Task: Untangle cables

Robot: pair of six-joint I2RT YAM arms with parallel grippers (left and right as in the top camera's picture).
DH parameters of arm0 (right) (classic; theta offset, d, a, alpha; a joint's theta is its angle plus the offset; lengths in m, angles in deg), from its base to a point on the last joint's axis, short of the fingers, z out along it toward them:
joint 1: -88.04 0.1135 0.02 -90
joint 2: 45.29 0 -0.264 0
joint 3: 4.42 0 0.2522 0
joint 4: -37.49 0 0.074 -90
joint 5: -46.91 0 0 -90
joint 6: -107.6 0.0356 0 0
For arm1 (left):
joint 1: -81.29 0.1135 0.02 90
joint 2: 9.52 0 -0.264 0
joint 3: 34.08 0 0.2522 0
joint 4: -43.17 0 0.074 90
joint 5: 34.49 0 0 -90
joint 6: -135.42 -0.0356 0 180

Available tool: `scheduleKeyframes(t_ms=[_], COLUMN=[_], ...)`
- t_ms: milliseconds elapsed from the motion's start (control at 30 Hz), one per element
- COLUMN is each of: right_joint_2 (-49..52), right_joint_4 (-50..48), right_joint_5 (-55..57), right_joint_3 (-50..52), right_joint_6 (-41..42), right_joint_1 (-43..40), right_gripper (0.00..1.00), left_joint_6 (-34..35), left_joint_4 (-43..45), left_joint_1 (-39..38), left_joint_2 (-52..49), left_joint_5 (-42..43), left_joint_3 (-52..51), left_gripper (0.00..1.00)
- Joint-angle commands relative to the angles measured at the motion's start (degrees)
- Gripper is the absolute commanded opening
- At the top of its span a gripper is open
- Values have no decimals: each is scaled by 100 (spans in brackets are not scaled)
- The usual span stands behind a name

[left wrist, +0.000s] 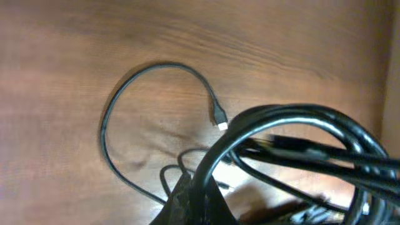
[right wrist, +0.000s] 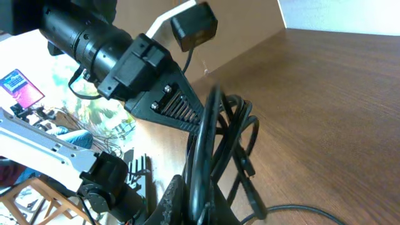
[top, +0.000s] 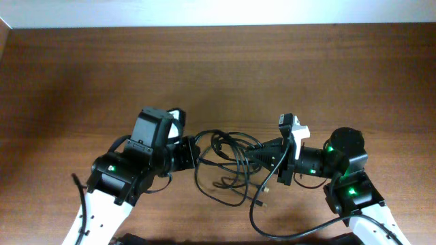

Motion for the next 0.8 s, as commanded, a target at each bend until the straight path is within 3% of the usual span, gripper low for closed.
scheduleKeyframes(t_ms=[0, 200, 567, 767], right_joint_2=[-179, -179, -179, -179], right_joint_4=[-35, -26, 87, 144], right_joint_5=[173, 446, 704, 837], right_joint_3=[-66, -66, -66, -66], right_joint_6=[317, 658, 894, 1036], right_joint_1=[-52, -52, -52, -52], right_gripper=[4, 4, 4, 4], left_joint_6=[1768, 2079, 4212, 4603], left_joint_4=[-398, -439, -1040, -1056], left_joint_1=[127, 125, 125, 125], left_joint_2=[0, 0, 0, 0], left_joint_5=[-1759, -1759, -1725, -1488], left_joint_3=[33, 33, 33, 33], left_gripper=[0, 0, 0, 0])
